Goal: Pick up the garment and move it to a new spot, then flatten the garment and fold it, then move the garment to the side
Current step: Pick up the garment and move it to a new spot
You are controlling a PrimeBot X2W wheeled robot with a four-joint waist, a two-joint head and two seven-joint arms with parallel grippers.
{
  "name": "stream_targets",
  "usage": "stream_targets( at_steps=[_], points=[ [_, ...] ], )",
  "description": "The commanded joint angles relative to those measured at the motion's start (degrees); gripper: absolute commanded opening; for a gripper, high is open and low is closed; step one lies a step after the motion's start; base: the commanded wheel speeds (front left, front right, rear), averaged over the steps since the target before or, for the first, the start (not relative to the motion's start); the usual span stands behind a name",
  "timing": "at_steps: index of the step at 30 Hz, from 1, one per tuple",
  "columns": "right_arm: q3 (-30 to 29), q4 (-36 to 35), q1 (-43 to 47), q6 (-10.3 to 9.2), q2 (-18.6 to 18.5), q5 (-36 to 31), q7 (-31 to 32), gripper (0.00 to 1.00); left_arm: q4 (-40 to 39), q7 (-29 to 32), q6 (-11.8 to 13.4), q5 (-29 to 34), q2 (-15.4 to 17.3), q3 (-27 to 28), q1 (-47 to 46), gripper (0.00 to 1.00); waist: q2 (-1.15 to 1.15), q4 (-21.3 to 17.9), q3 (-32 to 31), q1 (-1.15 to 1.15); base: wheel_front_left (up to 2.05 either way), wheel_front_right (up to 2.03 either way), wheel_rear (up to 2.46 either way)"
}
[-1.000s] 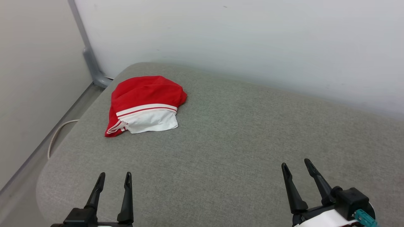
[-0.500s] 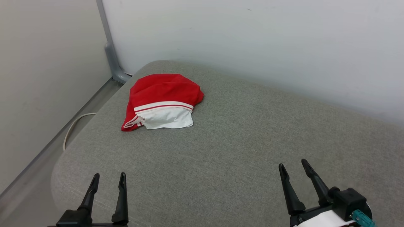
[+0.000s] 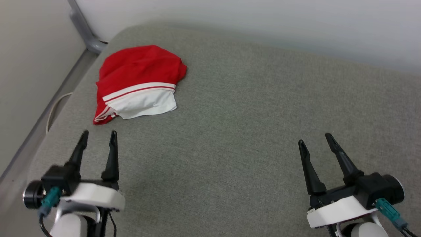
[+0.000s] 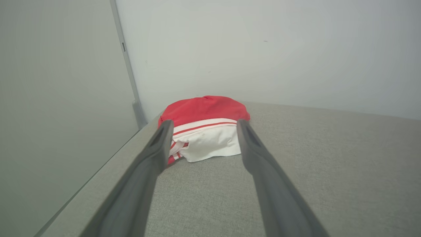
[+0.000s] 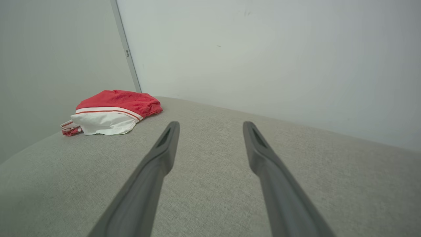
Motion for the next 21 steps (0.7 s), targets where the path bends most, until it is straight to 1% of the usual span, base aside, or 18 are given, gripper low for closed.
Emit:
stream_targets(
  at_steps=[1, 2, 3, 6, 8, 11, 14, 17, 19, 21],
  points=[
    [-0.2, -0.6, -1.3, -0.06, 0.0, -0.9, -0.2, 1.0, 1.6, -0.1, -0.2, -0.4, 1.3, -0.3, -3.0, 1.0, 0.0, -3.1, 5.5, -0.01, 0.0, 0.0, 0.0],
    [-0.1, -1.5, -2.2, -0.06, 0.0, -2.5, -0.2, 1.0, 5.7, -0.1, -0.3, -1.7, 4.2, -0.7, -7.8, 1.0, 0.0, -4.2, 8.3, -0.01, 0.0, 0.0, 0.0],
    [-0.1, -1.5, -2.2, -0.06, 0.0, -2.5, -0.2, 1.0, 5.7, -0.1, -0.3, -1.7, 4.2, -0.7, -7.8, 1.0, 0.0, -4.2, 8.3, -0.01, 0.0, 0.0, 0.0],
    [-0.6, -2.6, -3.5, -0.06, 0.0, -4.0, -0.2, 1.0, 12.1, 1.2, -0.4, -4.4, 9.9, -4.8, -15.7, 1.0, 0.0, -5.5, 11.5, -0.01, 0.0, 0.0, 0.0],
    [-1.0, -3.3, -4.2, -0.06, 0.0, -4.6, -0.2, 1.0, 15.0, 4.2, -0.4, -7.7, 13.7, -7.8, -20.7, 1.0, 0.0, -6.3, 13.7, -0.01, 0.0, 0.0, 0.0],
    [-1.5, -4.2, -5.2, -0.06, 0.0, -5.4, -0.2, 1.0, 18.2, 10.5, -0.4, -13.3, 19.4, -12.2, -27.8, 1.0, 0.0, -7.5, 16.7, -0.01, 0.0, 0.0, 0.0],
    [-2.1, -5.0, -6.1, -0.06, 0.0, -5.6, -0.2, 1.0, 20.2, 18.1, -0.4, -18.8, 24.7, -17.5, -33.4, 1.0, 0.0, -8.8, 19.1, -0.01, 0.0, 0.0, 0.0],
    [-2.9, -5.6, -6.9, -0.06, 0.0, -3.6, -0.2, 1.0, 21.2, 26.0, -0.4, -25.8, 28.5, -21.9, -37.5, 1.0, 0.0, -10.0, 21.1, -0.01, 0.0, 0.0, 0.0],
    [-2.6, -6.1, -7.5, -0.05, 0.0, -3.3, -0.2, 1.0, 21.6, 29.9, -0.3, -29.1, 31.4, -24.4, -39.5, 1.0, 0.0, -10.7, 22.1, -0.01, 0.0, 0.0, 0.0],
    [-2.4, -6.4, -7.9, -0.06, 0.0, -3.1, -0.2, 1.0, 22.0, 33.2, -0.3, -32.4, 33.0, -26.8, -40.5, 1.0, 0.0, -11.4, 22.9, -0.01, 0.0, 0.0, 0.0]
  ],
)
